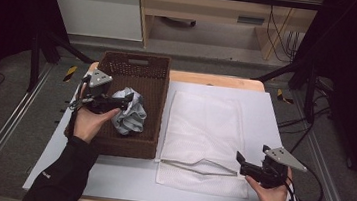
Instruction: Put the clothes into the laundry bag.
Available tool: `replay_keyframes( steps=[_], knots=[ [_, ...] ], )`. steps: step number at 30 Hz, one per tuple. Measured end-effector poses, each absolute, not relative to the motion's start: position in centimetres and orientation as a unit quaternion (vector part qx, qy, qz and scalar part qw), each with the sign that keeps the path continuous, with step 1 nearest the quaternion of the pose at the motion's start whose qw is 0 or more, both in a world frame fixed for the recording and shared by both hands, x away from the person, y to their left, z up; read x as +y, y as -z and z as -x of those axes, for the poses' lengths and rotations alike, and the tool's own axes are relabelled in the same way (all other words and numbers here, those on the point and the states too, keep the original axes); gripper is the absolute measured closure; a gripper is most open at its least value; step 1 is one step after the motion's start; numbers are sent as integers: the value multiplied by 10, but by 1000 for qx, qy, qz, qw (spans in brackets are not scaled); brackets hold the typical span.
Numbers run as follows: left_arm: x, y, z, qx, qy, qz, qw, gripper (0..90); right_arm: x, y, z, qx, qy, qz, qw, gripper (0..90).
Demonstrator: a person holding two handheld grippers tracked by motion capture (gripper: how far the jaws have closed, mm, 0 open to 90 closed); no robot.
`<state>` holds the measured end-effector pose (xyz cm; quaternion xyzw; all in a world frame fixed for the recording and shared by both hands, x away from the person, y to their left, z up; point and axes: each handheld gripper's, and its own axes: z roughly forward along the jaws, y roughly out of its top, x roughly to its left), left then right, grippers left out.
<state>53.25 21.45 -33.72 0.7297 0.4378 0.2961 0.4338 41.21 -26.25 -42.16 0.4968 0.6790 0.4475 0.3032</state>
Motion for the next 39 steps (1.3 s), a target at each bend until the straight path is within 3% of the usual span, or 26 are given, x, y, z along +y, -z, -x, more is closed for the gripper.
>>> replay_keyframes(
  steps=[8, 13, 23, 39],
  knots=[
    [213, 374, -560, 451, -281, -737, 418, 111, -265, 424, -413, 679, -446, -502, 297, 70],
    [208, 391, -562, 450, -277, -765, 369, 98, -267, 425, -413, 679, -444, -504, 296, 69],
    [205, 404, -568, 454, -258, -791, 320, 50, -267, 426, -414, 682, -442, -505, 290, 66],
    [199, 421, -575, 451, -237, -823, 252, 54, -269, 429, -416, 685, -435, -512, 283, 65]
  ],
)
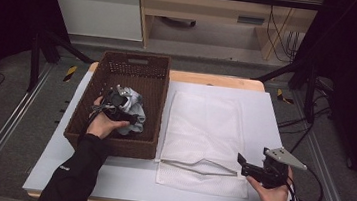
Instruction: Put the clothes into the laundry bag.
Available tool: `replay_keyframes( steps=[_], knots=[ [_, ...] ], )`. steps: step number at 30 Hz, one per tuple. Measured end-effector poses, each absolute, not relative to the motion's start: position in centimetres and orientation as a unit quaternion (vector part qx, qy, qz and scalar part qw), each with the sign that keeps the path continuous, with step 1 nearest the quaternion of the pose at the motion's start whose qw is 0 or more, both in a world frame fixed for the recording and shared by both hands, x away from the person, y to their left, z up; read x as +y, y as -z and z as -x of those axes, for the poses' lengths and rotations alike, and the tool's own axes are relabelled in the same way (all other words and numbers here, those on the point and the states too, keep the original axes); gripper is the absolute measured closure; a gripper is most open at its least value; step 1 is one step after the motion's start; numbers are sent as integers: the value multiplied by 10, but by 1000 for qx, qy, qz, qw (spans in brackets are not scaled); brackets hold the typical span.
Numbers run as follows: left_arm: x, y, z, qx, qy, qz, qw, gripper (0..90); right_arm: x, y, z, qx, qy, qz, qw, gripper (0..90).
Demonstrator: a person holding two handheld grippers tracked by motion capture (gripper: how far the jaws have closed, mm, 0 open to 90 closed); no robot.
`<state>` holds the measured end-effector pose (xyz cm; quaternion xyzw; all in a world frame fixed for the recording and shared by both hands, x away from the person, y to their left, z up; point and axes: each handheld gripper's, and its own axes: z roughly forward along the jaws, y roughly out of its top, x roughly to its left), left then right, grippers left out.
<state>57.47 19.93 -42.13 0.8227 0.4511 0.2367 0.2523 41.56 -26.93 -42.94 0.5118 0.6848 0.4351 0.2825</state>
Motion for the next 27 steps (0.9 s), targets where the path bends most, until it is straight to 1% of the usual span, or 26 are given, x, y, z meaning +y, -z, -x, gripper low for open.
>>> replay_keyframes(
  steps=[3, 6, 9, 11, 12, 15, 21, 24, 27],
  knots=[
    [200, 424, -575, 453, -232, -825, 246, 56, -269, 429, -416, 685, -434, -512, 283, 65],
    [201, 425, -576, 471, -225, -821, 230, 69, -270, 429, -416, 684, -435, -513, 283, 66],
    [201, 426, -576, 479, -220, -820, 222, 103, -270, 429, -416, 684, -434, -513, 283, 66],
    [201, 426, -576, 484, -212, -821, 217, 164, -270, 430, -416, 685, -434, -512, 283, 67],
    [201, 425, -575, 487, -211, -822, 206, 214, -270, 429, -416, 685, -434, -512, 283, 67],
    [201, 424, -575, 489, -210, -822, 203, 357, -270, 429, -415, 685, -435, -512, 283, 68],
    [201, 422, -575, 482, -202, -829, 197, 572, -271, 429, -415, 682, -437, -513, 284, 73],
    [201, 418, -574, 479, -201, -832, 193, 636, -272, 428, -415, 680, -440, -514, 281, 79],
    [201, 416, -574, 482, -201, -831, 193, 664, -272, 428, -415, 680, -441, -513, 281, 81]
  ],
)
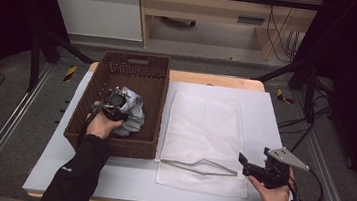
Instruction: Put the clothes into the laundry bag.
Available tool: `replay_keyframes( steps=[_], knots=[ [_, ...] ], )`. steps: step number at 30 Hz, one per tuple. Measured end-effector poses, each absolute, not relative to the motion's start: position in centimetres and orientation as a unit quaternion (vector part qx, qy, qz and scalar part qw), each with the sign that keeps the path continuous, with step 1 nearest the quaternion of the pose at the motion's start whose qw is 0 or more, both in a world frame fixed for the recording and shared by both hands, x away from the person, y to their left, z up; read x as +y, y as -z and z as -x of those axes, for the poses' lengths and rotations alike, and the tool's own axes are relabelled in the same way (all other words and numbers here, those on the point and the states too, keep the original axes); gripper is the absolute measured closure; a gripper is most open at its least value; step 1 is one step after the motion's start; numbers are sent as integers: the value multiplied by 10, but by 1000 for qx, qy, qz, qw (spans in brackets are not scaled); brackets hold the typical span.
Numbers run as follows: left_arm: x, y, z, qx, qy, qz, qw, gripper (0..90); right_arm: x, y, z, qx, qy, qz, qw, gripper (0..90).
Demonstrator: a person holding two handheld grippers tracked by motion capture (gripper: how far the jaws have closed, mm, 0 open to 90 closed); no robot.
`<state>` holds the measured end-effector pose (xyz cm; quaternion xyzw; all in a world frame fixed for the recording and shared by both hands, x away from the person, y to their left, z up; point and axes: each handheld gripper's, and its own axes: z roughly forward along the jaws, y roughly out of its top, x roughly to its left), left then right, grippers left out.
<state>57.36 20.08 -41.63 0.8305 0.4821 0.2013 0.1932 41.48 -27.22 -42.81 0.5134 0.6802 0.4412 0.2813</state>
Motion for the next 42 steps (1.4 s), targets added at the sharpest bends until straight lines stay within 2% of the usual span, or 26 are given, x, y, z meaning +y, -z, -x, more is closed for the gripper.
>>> replay_keyframes(
  steps=[10, 21, 30, 42],
  knots=[
    [208, 392, -566, 485, -234, -800, 263, 682, -276, 427, -414, 676, -445, -515, 282, 89],
    [224, 321, -534, 467, -309, -732, 388, 684, -275, 426, -415, 678, -447, -513, 279, 97],
    [234, 282, -514, 452, -318, -698, 455, 683, -273, 426, -415, 680, -446, -510, 280, 101],
    [219, 245, -488, 421, -310, -681, 513, 682, -274, 425, -413, 679, -448, -510, 280, 104]
  ],
)
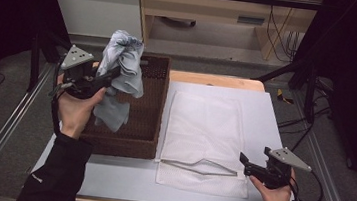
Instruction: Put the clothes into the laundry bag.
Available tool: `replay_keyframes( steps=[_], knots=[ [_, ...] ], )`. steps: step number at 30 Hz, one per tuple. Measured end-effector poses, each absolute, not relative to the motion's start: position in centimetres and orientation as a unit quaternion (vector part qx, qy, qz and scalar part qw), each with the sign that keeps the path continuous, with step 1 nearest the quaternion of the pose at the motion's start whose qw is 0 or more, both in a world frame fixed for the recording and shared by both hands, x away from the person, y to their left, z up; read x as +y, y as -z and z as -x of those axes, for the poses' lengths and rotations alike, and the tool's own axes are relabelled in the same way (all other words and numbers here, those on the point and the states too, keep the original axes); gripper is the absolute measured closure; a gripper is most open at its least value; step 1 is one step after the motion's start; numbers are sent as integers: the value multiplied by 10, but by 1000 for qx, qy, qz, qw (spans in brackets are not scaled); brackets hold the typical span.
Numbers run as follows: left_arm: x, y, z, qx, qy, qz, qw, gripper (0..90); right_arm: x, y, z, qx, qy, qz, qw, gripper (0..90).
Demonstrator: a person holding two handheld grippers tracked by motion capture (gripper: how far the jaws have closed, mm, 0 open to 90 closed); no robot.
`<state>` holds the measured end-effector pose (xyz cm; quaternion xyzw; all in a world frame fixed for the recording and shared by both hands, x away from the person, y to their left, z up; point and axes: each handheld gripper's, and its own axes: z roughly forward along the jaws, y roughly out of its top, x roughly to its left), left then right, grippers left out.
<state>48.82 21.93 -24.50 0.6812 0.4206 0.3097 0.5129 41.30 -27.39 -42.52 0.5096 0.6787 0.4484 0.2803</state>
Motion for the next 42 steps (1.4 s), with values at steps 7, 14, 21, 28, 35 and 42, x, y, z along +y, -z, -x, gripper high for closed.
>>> replay_keyframes(
  steps=[7, 14, 21, 28, 35, 42],
  knots=[
    [195, 224, -471, 393, -308, -685, 531, 682, -274, 425, -413, 679, -448, -508, 283, 107],
    [172, 214, -462, 373, -296, -688, 547, 680, -273, 424, -412, 681, -450, -504, 284, 118],
    [135, 208, -451, 338, -276, -702, 563, 679, -273, 424, -411, 683, -453, -497, 285, 121],
    [97, 214, -442, 307, -261, -715, 572, 678, -278, 422, -409, 681, -455, -496, 290, 129],
    [61, 232, -440, 283, -238, -731, 574, 677, -282, 422, -407, 680, -452, -494, 298, 133],
    [29, 264, -443, 271, -212, -750, 565, 676, -285, 425, -408, 684, -437, -502, 298, 134]
  ],
)
